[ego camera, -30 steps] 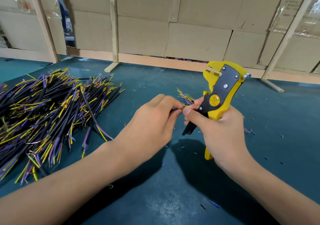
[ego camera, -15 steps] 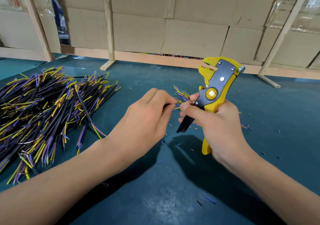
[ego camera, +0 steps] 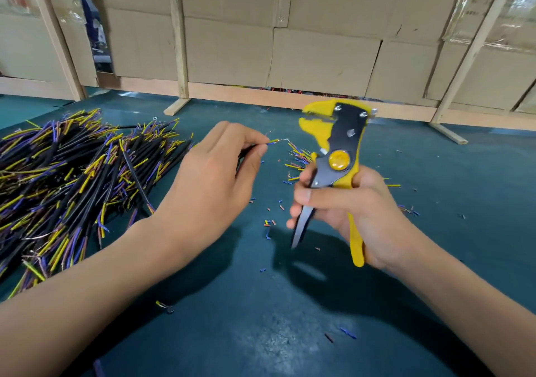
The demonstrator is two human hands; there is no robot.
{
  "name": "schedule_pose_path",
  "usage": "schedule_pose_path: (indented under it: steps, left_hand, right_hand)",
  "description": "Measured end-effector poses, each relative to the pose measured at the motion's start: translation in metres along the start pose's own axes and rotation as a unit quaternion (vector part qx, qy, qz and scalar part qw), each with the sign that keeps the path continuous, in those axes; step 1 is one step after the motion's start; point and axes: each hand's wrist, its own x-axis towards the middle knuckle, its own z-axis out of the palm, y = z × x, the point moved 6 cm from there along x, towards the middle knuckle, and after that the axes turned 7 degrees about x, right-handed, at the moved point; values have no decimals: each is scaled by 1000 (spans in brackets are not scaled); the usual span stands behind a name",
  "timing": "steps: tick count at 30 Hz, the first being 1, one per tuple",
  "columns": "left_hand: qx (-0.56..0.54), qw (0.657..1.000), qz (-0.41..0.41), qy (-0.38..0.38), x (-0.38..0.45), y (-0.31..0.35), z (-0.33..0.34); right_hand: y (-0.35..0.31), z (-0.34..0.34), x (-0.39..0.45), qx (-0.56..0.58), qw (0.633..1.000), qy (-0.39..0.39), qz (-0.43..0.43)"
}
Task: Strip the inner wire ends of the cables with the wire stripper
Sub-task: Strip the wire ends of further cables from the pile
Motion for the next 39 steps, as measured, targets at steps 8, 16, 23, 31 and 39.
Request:
schedule_pose_path:
  steps: [8,16,23,31,39]
  left_hand:
    - [11,998,10,53,4,1,-16]
    - [15,997,40,71,6,4,-22]
    - [1,995,73,67,7,7,-24]
    - [-6,995,74,64,5,8,-23]
    - [-24,995,64,71,4,11,-26]
  right_hand:
    - [11,19,-6,-11,994,-101,50]
    - [10,19,-8,-10,991,-129,45]
    - [11,20,-7,2,992,-123,37]
    - [10,24,-9,8,989,-144,35]
    - [9,28,-11,8,990,-138,36]
